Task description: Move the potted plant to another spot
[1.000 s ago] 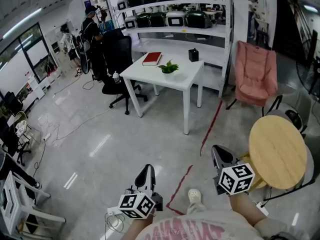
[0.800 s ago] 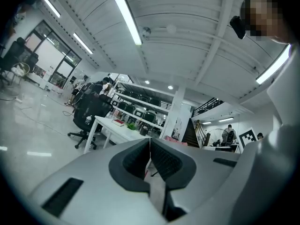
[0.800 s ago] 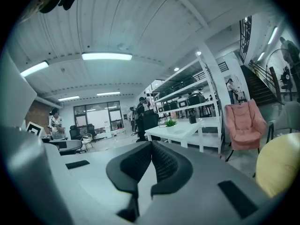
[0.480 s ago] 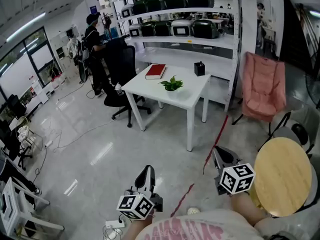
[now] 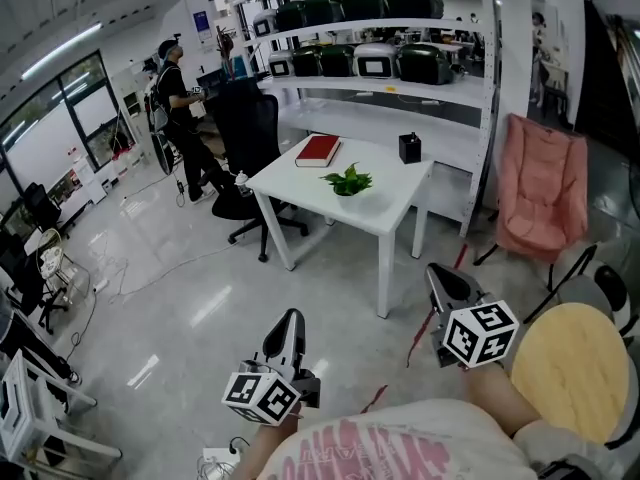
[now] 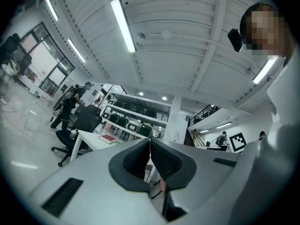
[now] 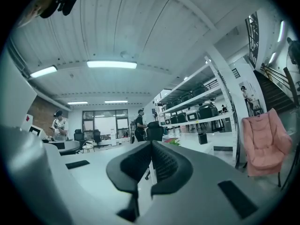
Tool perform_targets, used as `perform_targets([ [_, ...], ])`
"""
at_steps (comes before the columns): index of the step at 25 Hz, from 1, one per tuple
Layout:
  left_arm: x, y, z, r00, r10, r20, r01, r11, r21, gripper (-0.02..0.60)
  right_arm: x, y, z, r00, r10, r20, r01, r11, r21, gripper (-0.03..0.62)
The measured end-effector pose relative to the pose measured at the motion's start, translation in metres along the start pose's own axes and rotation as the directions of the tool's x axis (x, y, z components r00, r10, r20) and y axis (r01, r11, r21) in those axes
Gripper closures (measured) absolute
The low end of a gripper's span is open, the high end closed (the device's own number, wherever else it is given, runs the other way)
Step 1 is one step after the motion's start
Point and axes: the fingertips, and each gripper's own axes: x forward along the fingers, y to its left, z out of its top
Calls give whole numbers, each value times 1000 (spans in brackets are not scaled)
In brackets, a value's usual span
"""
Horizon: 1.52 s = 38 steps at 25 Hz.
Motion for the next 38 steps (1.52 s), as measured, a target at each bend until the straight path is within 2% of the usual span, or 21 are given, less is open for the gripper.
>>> perform_targets([
  [5,19,15,-16,999,30,-17,-30,999,-18,555,24,-17,-7,1000,19,-23,-19,1000,-10,579],
  [14,51,52,-55,991,76,-108,-85,993,-81,555,60,-41,-59,989,7,-148,-1,999,39,579],
  [22,117,84,-70,990,48,-130,-62,993,-104,555,111,-71,-76,982,-18,-189,28,998,48,579],
  [32,215,133,-42,994,-22,-102,10,993,-122,555,207,-98,-52,983,-43,-180,52,998,46,579],
  [38,278,180,-24,994,-29,-109,16,993,-118,555,278,-111,-26,991,-42,-124,49,997,60,579],
])
